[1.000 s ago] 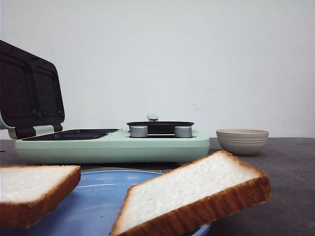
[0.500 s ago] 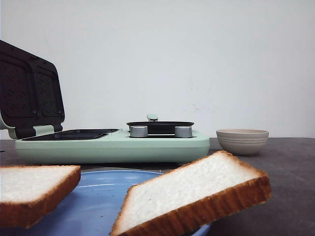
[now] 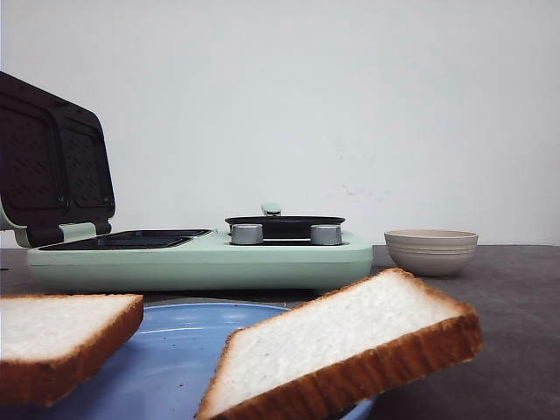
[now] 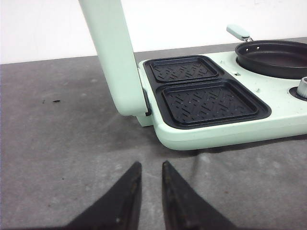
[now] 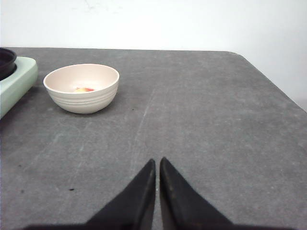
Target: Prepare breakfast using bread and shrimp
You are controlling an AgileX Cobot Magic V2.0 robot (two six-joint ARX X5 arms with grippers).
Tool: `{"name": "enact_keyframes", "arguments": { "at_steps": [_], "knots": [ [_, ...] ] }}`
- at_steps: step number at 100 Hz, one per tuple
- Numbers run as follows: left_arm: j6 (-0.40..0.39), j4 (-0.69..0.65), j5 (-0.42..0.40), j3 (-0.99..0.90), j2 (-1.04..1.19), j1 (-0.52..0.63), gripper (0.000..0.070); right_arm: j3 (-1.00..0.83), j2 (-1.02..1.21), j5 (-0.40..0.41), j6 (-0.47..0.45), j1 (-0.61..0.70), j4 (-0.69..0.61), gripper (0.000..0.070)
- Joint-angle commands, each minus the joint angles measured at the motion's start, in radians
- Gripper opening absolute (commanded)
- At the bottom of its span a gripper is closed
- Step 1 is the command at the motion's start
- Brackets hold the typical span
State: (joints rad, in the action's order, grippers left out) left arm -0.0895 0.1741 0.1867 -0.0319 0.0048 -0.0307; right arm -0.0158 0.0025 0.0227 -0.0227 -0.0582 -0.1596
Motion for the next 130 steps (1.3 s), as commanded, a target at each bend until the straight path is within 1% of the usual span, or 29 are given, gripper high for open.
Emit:
{"name": "enact_keyframes", "arguments": {
  "at_steps": [1,113,130],
  "knots": [
    [0.003,0.004,0.005,0.018,-0.002,-0.002,0.0000,0.004,0.001,0.000,0.005,0.002,0.012,0.0009],
    [0.003,0.005,0.005,0.018,-0.002,-0.002,0.0000,0.004,0.001,0.000,0.005,0.003,0.012,0.0009],
    [-0.011,0.004,0.005,0.018,-0.002,-0.002,0.0000,0.004,0.001,0.000,0.005,0.003,0.012,0.0009]
  ]
}}
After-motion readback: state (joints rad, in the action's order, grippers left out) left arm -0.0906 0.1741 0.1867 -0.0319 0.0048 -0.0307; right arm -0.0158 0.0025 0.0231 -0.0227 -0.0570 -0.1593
